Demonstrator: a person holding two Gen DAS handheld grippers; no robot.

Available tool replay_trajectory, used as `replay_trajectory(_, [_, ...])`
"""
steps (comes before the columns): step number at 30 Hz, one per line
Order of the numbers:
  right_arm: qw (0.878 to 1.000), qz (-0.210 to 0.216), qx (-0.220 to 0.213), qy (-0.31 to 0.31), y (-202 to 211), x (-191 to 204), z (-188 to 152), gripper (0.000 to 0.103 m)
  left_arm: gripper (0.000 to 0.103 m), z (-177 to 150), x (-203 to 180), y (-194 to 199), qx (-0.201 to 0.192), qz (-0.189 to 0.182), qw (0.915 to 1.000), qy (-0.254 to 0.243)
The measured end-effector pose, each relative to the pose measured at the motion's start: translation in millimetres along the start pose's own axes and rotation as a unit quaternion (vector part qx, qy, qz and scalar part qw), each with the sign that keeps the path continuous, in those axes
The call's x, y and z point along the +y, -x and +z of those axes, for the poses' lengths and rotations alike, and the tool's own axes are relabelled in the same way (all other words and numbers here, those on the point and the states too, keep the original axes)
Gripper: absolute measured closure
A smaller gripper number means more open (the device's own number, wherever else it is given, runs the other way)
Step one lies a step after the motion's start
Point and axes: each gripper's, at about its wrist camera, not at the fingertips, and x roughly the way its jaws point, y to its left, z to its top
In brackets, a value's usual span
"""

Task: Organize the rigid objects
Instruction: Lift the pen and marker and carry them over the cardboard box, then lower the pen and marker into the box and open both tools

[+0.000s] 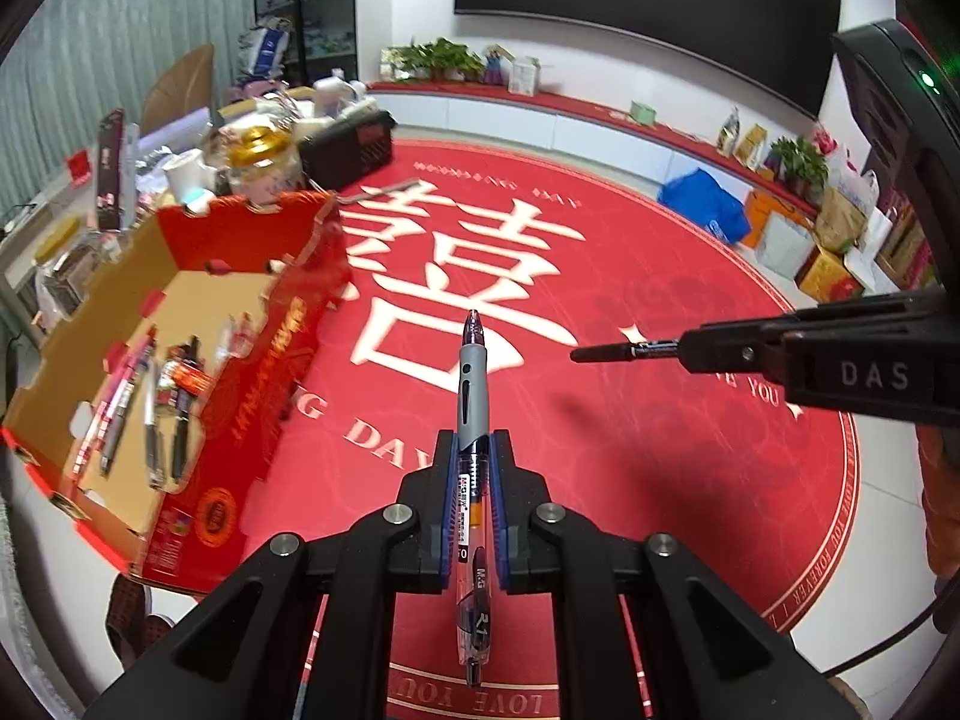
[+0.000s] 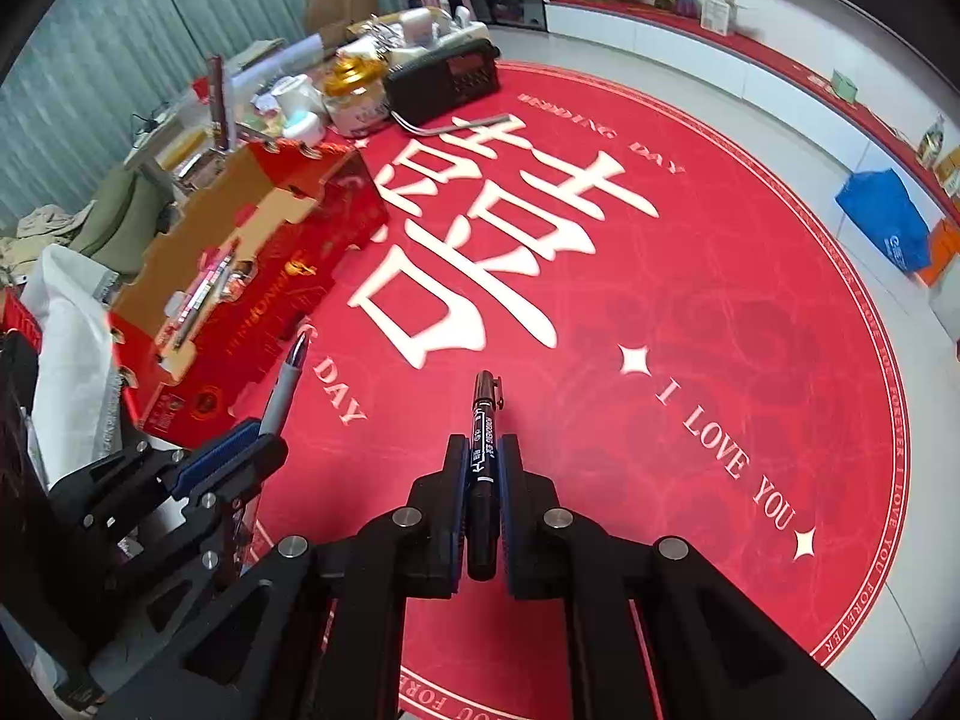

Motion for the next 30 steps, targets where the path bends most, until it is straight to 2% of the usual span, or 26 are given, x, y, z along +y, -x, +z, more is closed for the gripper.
replay_trajectory(9, [0.999, 0.026, -0.027, 0.032, 14, 40, 28, 0.093, 0.093, 19, 42, 24, -0.039, 0.036, 0.998, 0.034])
replay_trajectory(18, [0.993, 0.07, -0.05, 0.074, 18, 104, 66, 0.093, 0.093, 31, 95, 36, -0.06, 0.077, 0.9926, 0.073])
replay_trajectory(24, [0.99, 0.099, -0.037, 0.092, -15, 150, 95, 0.093, 0.093, 34, 149, 35, -0.059, 0.119, 0.9836, 0.122])
replay_trajectory(30, [0.991, 0.101, -0.006, 0.093, -69, 180, 117, 0.093, 0.093, 36, 198, 10, -0.032, 0.151, 0.9751, 0.159])
